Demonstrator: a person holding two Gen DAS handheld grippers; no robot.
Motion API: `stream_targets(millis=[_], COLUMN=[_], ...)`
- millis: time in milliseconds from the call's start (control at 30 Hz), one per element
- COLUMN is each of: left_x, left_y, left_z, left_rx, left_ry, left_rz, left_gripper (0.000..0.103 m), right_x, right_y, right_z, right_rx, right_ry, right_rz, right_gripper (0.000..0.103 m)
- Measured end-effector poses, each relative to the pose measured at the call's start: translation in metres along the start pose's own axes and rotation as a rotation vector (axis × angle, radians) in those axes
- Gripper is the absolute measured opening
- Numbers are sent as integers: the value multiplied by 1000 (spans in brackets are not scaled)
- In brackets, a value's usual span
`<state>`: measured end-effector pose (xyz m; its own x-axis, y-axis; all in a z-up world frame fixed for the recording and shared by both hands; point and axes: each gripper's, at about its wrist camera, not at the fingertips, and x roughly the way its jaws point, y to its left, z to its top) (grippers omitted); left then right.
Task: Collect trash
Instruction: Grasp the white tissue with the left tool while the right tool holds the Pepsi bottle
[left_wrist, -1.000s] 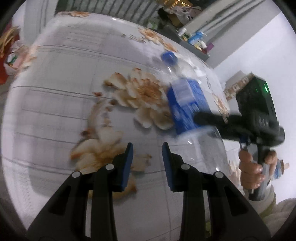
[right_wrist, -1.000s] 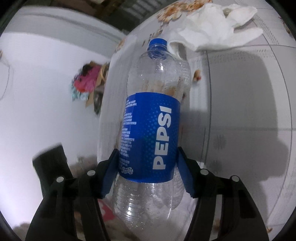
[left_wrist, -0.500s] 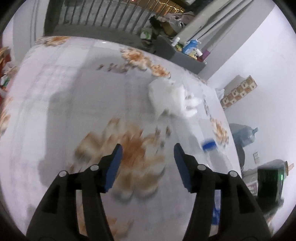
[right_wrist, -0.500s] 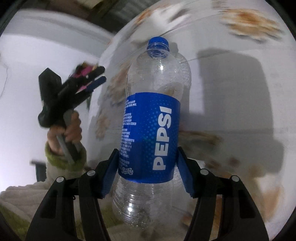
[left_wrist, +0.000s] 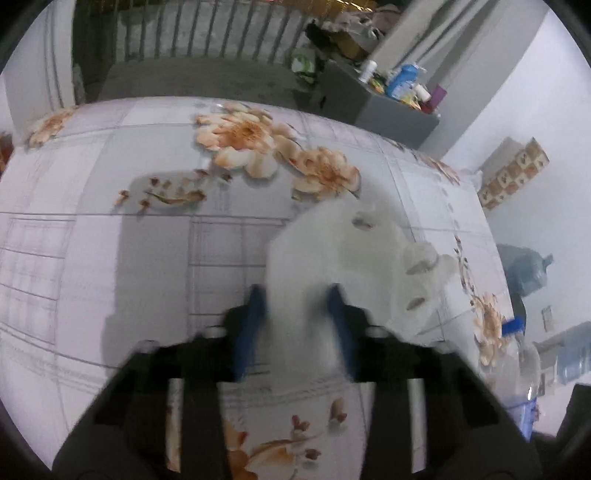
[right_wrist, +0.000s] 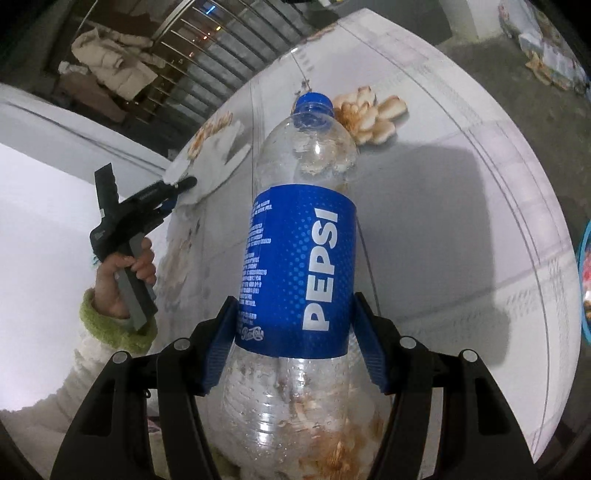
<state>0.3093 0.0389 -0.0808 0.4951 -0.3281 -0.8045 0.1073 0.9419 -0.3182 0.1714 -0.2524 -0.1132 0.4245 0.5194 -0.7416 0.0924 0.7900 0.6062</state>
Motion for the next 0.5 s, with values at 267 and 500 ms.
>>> stream_targets(millis=[267,500], left_x=[-45,-102], left_y=[-17,-12], left_z=[-53,-149], left_rx=[98,33], left_ry=[24,93], left_rz=[-29,-103], left_gripper=[7,12], right_x=[-13,-16], right_y=[0,13], right_z=[-7,-28], right_rx=[-66,-103], right_ry=[8,64], right_rz=[-42,-48], right_gripper=[60,60])
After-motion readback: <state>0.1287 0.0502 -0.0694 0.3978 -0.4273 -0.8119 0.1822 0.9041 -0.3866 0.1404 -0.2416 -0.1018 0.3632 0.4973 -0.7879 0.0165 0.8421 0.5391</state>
